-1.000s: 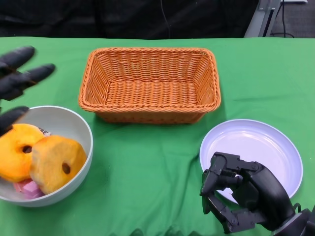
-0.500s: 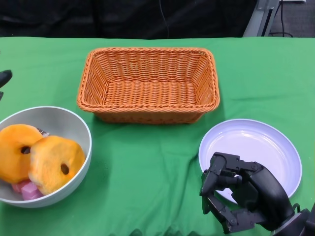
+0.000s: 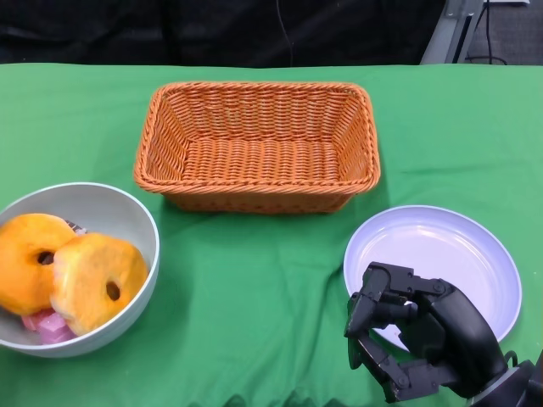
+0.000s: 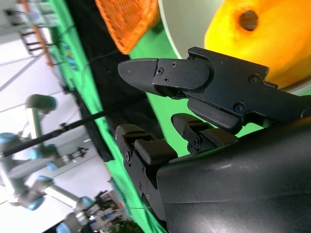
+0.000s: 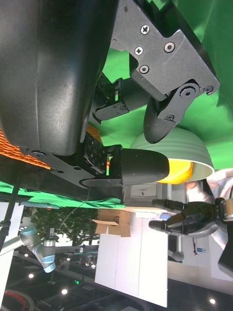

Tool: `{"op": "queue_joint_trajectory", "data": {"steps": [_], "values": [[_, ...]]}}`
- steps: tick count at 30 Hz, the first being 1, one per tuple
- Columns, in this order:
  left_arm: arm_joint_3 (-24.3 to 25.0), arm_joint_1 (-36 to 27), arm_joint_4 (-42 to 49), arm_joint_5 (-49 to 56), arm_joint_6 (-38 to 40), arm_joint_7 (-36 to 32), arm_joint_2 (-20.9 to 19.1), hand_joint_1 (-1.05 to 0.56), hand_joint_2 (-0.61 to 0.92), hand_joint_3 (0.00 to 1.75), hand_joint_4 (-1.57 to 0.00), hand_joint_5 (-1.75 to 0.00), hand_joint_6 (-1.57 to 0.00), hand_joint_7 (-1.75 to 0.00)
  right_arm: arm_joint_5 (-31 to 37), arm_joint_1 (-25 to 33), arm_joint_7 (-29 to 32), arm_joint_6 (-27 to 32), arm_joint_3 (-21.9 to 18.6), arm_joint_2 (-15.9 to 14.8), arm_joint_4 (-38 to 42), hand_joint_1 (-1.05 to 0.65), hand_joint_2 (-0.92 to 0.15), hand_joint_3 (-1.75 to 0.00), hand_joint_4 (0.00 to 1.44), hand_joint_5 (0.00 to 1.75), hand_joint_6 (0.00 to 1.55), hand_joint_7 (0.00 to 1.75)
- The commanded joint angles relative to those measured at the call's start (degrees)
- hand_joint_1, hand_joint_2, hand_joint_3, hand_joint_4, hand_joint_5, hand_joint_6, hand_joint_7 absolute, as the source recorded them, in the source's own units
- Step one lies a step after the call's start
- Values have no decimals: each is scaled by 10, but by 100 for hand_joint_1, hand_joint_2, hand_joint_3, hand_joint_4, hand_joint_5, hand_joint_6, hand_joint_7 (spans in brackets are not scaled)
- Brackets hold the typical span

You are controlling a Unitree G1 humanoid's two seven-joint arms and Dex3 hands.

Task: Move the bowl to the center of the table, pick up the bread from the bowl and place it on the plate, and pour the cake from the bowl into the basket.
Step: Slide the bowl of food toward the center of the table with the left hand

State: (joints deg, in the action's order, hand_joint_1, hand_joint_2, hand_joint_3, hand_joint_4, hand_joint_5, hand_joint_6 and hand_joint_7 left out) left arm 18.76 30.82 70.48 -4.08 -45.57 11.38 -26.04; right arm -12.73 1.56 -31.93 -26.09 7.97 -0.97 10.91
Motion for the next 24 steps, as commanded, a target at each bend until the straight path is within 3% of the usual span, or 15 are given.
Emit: {"op": "queue_joint_trajectory", "data": {"steps": [1, 10, 18, 24], "values": [[-1, 3, 9, 1, 14, -15, 0, -67, 92, 32, -75, -1, -66, -1, -3, -1, 0, -3, -4, -5, 1, -8, -46, -119, 75, 168, 69, 137], [2, 5, 13, -19, 88, 6, 23, -60, 92, 33, -68, 0, -61, 0, -4, -2, 0, 0, -4, -4, 0, -7, -47, -119, 75, 168, 69, 137], [-4, 16, 6, -28, 203, -15, 37, -61, 92, 38, -63, 0, -55, 0, -3, -5, 1, -2, -5, -5, 5, -8, -47, -119, 76, 169, 69, 137], [-4, 14, -14, -39, 234, -20, 46, -54, 92, 43, -60, 0, -53, 0, -1, -8, -1, -10, -7, -5, 12, -8, -47, -118, 76, 169, 69, 137]]}}
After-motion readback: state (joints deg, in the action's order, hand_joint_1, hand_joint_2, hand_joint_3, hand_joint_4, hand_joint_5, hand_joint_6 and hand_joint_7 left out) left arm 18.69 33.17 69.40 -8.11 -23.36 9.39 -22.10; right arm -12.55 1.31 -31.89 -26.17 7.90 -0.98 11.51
